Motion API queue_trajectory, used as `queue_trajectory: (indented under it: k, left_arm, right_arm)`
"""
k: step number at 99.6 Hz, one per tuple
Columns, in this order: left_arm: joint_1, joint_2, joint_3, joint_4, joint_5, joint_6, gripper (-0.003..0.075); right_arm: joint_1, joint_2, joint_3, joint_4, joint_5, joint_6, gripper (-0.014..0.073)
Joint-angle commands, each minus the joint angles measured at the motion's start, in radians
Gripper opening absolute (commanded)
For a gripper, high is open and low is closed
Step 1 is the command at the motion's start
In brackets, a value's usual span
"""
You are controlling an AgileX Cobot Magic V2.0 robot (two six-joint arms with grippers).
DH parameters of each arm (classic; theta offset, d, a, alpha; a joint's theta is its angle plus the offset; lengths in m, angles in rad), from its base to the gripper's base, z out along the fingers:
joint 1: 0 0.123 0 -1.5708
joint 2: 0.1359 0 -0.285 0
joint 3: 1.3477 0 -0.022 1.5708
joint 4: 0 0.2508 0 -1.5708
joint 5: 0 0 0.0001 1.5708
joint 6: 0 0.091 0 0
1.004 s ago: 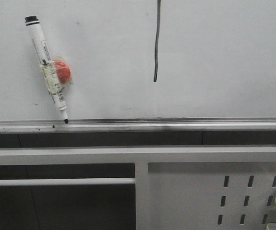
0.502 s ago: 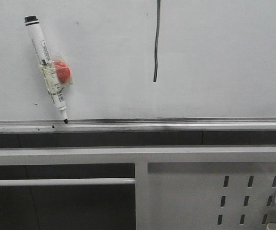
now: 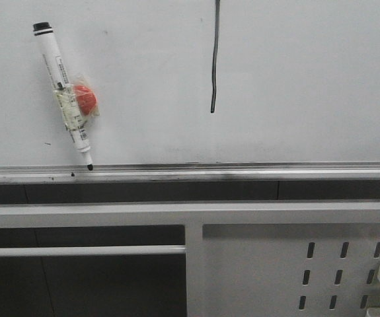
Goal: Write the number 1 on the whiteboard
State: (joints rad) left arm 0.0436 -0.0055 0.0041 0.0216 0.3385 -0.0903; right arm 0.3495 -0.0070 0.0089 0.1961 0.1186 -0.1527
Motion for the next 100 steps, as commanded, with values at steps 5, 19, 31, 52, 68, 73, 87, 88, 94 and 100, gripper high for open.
queue_trajectory:
  k: [5, 19, 31, 52, 68, 73, 87, 88, 94, 100]
  left_arm:
    - [0.001, -0.022, 0.034, -0.011, -0.050, 0.003, -0.0020]
    - [0.001, -0.022, 0.034, -0.011, -0.049, 0.003, -0.0020]
    - [0.001, -0.022, 0.034, -0.011, -0.049, 0.003, -0.0020]
    - [0.001, -0.022, 0.034, -0.011, -0.049, 0.003, -0.0020]
    - [0.001, -0.022, 0.034, -0.011, -0.049, 0.003, -0.0020]
    - [0.001, -0.022, 0.034, -0.011, -0.049, 0.003, -0.0020]
    - [0.001, -0.022, 0.034, -0.011, -0.049, 0.003, -0.0020]
    - [0.001, -0.022, 0.034, -0.011, -0.049, 0.003, -0.0020]
    - [0.001, -0.022, 0.034, -0.011, -0.049, 0.003, -0.0020]
    - [0.001, -0.022, 0.034, -0.011, -0.049, 0.003, -0.0020]
  right_arm:
    - [-0.185, -0.027, 0.012, -0.036, 0.023, 0.000, -0.0059]
    - [-0.338, -0.022, 0.012, -0.054, 0.123, -0.002, -0.0059]
    - [-0.417, -0.022, 0.012, -0.072, 0.167, -0.002, -0.0059]
    - [-0.484, -0.022, 0.012, -0.087, 0.190, -0.002, -0.0059]
    - [-0.484, -0.022, 0.012, -0.087, 0.190, -0.002, -0.0059]
    - [-0.484, -0.022, 0.012, -0.087, 0.188, -0.002, -0.0059]
    - [-0.484, -0.022, 0.012, -0.087, 0.188, -0.002, -0.0059]
    - [-0.484, -0.022, 0.012, -0.087, 0.188, -0.002, -0.0059]
    - [-0.484, -0.022, 0.012, -0.087, 0.188, -0.002, -0.0059]
    - [-0.484, -0.022, 0.012, -0.087, 0.188, -0.002, -0.0059]
